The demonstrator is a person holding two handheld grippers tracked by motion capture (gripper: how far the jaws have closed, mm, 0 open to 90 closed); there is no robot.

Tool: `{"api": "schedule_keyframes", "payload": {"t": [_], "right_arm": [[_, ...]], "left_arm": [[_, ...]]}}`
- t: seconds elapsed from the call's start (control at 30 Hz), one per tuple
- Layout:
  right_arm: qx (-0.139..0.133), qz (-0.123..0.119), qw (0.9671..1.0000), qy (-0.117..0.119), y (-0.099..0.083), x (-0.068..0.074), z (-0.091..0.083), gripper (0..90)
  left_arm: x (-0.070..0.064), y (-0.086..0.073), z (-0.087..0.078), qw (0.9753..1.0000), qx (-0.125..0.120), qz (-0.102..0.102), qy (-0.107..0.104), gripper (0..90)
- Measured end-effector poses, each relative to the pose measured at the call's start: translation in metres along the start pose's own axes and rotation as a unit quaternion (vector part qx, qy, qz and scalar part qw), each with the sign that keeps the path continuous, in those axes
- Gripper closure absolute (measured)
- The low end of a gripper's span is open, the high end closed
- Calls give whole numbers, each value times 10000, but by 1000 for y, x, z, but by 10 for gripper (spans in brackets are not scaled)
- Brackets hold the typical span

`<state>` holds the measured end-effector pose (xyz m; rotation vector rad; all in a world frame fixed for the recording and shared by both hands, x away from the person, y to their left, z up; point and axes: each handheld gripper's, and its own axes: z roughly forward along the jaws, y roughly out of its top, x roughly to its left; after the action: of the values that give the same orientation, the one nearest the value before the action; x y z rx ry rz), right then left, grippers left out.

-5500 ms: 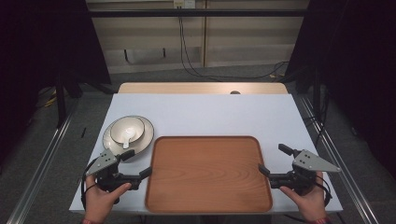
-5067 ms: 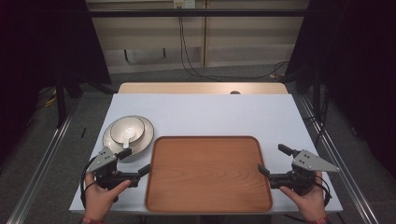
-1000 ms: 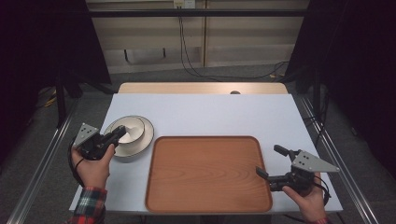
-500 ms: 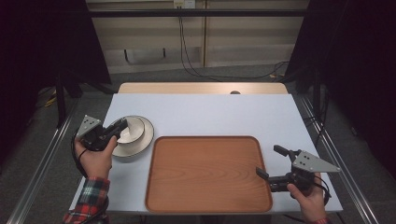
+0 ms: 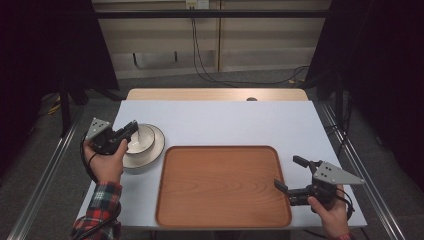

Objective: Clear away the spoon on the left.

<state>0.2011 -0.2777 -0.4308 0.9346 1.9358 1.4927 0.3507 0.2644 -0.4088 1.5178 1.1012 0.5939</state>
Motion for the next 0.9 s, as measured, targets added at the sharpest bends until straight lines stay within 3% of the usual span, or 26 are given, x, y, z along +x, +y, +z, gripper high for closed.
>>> {"api": "schedule_keyframes", "payload": {"t": [0.5,0.9], "right_arm": [[-11,-1,10000,70,0,-1,0,15],[-21,-1,10000,25,0,-1,-1,15]], "left_arm": [[0,2,11,9999,-51,-93,103,857],[0,13,1,9995,-187,-232,-72,856]]}}
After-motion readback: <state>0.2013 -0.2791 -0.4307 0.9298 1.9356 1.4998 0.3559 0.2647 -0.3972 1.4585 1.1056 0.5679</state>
